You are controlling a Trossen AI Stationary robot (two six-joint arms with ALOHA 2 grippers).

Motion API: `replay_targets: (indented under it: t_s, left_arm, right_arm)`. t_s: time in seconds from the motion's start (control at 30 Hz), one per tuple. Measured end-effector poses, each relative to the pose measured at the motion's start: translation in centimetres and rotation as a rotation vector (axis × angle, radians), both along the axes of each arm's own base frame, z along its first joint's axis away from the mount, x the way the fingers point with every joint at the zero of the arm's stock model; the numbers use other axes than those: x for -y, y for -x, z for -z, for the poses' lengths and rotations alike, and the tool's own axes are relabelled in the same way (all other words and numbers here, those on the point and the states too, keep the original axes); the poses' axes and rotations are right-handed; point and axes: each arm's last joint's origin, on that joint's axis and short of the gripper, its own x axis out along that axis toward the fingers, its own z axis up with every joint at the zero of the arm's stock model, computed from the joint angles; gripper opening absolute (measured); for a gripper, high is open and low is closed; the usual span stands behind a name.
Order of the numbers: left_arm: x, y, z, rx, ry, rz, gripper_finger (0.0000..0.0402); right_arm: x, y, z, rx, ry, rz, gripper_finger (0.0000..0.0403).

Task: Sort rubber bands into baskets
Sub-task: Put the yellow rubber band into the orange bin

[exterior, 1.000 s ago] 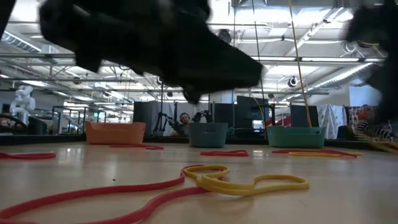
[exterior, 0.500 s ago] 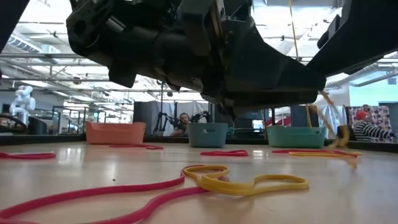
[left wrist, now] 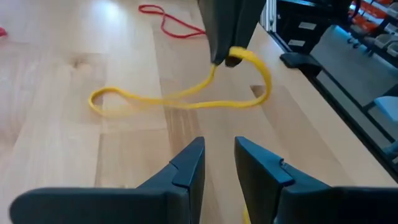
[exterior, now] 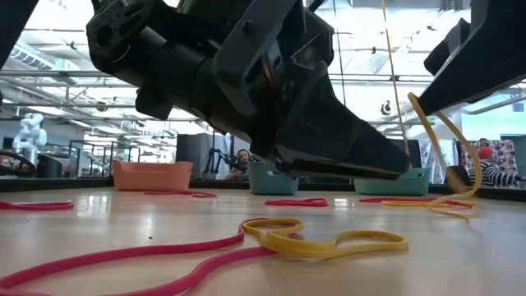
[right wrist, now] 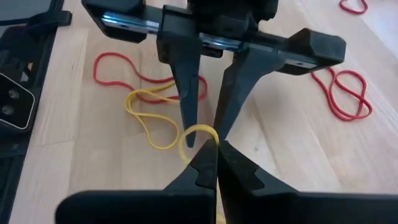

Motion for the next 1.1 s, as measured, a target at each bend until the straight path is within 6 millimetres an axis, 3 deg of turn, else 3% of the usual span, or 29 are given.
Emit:
replay_targets:
  t_s: [0.6, 1.1]
  left_arm:
    - [0.0, -0.4, -1.2, 0.122, 0.020, 0.045, 0.0093]
    - [0.2, -0.3, -1.2, 0.118, 0.045, 0.108, 0.0093]
  right_arm:
    - [0.0, 0.0, -0.1, 0.001, 0.002, -0.001, 0.0000]
    - [0.1, 0.0, -0.1, 0.009, 0.018, 0.004, 0.0000]
